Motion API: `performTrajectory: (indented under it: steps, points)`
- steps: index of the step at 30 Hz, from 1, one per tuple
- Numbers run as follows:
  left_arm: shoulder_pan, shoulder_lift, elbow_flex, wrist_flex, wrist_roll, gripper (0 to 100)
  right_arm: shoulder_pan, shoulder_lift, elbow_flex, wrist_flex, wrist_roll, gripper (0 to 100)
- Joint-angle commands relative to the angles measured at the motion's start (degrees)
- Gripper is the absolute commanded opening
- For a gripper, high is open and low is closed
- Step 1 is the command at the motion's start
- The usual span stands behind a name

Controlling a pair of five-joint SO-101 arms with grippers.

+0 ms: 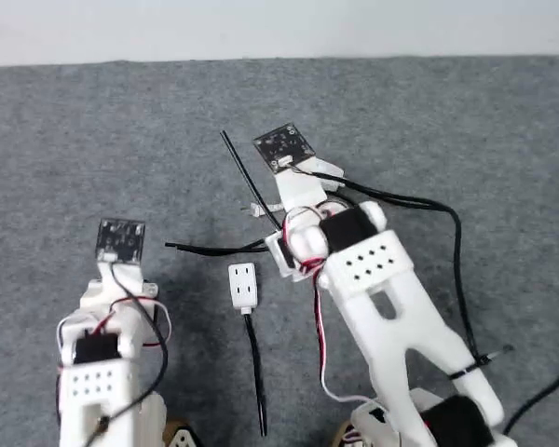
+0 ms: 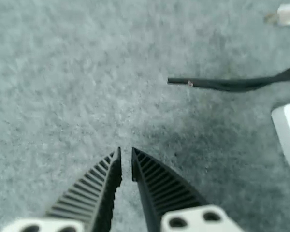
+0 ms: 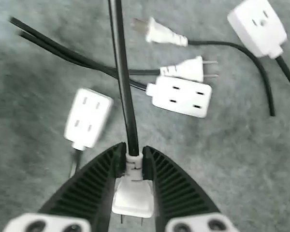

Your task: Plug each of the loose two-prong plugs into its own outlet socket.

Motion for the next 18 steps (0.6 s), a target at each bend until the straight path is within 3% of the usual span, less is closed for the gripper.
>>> performTrajectory:
  steps: [1, 10, 18]
  points:
    - [2.37, 18.99, -10.77, -2.02, -4.04, 4, -3.82, -3.65, -2.29, -0.48, -2.11, 0.8]
    - [4.48, 51.69, -34.51, 12.84, -16.97, 3, -10.68, -9.63, -1.23, -1.8, -4.92, 0.8]
    - [6.24, 49.32, -32.84, 14.42, -23.03, 1, -14.9, -10.33, 5.71, -8.22, -6.68, 0.8]
